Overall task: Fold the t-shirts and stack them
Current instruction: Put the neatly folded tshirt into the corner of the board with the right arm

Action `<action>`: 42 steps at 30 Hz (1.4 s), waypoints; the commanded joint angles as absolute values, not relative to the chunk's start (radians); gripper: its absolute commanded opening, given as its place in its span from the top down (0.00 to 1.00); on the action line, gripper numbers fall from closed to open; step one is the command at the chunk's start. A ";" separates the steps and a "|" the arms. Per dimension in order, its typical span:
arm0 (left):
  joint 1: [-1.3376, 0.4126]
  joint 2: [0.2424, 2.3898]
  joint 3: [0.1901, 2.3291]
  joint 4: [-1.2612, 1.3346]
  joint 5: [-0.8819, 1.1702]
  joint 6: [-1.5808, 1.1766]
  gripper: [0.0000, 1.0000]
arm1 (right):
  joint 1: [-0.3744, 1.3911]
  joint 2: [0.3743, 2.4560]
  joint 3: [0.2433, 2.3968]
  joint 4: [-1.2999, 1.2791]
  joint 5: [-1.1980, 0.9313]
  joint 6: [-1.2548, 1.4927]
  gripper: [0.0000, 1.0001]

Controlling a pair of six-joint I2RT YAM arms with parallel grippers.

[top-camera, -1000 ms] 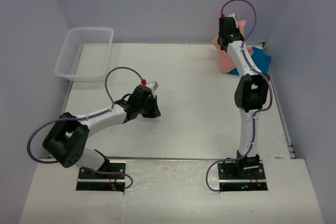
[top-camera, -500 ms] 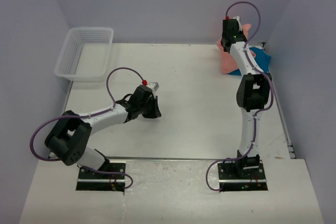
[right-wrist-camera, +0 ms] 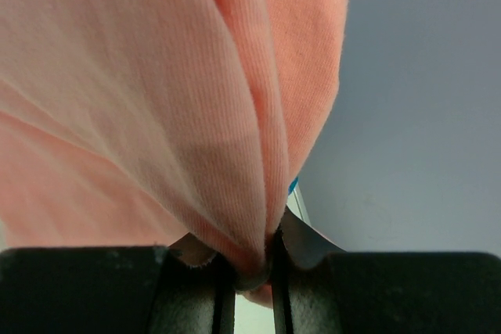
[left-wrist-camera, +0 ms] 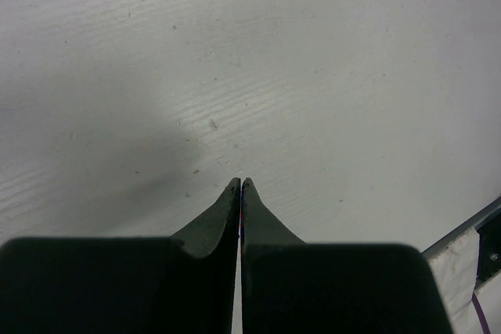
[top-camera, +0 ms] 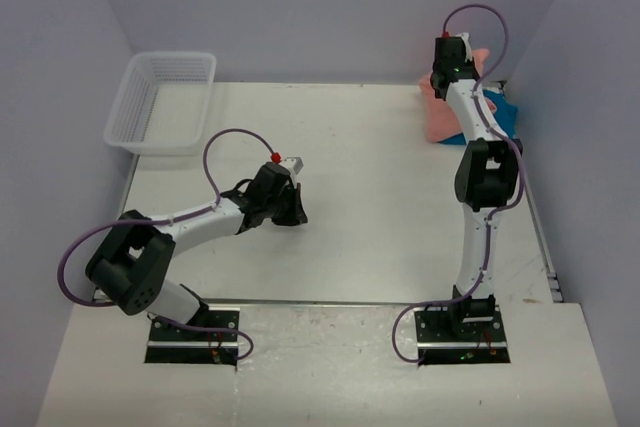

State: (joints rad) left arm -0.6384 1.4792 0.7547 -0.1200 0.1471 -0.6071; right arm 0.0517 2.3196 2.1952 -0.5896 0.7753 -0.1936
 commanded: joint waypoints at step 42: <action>-0.643 1.508 0.746 -0.097 0.160 -0.584 1.00 | -0.080 2.341 2.223 -0.565 0.851 -0.092 1.00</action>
State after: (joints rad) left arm -0.6384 1.5169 0.7544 -0.1207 0.1532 -0.6056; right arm -0.0738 2.4771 2.2303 -0.5858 0.7986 -0.1253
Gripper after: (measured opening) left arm 0.002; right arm 0.177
